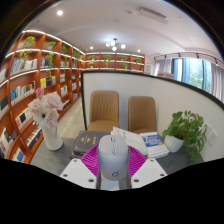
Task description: Arrange mouse
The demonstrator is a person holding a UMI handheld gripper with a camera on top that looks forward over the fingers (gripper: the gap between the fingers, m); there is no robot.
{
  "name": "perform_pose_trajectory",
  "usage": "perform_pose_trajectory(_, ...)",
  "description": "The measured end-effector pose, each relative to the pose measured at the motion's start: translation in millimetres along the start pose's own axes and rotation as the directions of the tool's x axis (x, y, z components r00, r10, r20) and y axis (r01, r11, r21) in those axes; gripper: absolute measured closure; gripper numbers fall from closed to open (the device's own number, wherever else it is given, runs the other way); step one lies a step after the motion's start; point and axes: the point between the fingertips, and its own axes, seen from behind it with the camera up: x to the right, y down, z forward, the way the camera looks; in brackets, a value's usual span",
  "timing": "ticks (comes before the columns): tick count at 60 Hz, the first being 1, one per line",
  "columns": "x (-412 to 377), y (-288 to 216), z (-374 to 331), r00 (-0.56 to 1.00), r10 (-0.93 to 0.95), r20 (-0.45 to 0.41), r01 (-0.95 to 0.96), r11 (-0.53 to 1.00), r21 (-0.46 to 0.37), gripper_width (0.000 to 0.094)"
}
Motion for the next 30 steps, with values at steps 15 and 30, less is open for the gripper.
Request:
perform_pose_trajectory(15,-77,177,75,0.998,-0.010,0.055,0.025,0.958,-0.285,0.0595)
perform_pose_trajectory(30,-89,230,84,0.999,-0.019,0.043,0.033,0.941,-0.337,0.0591)
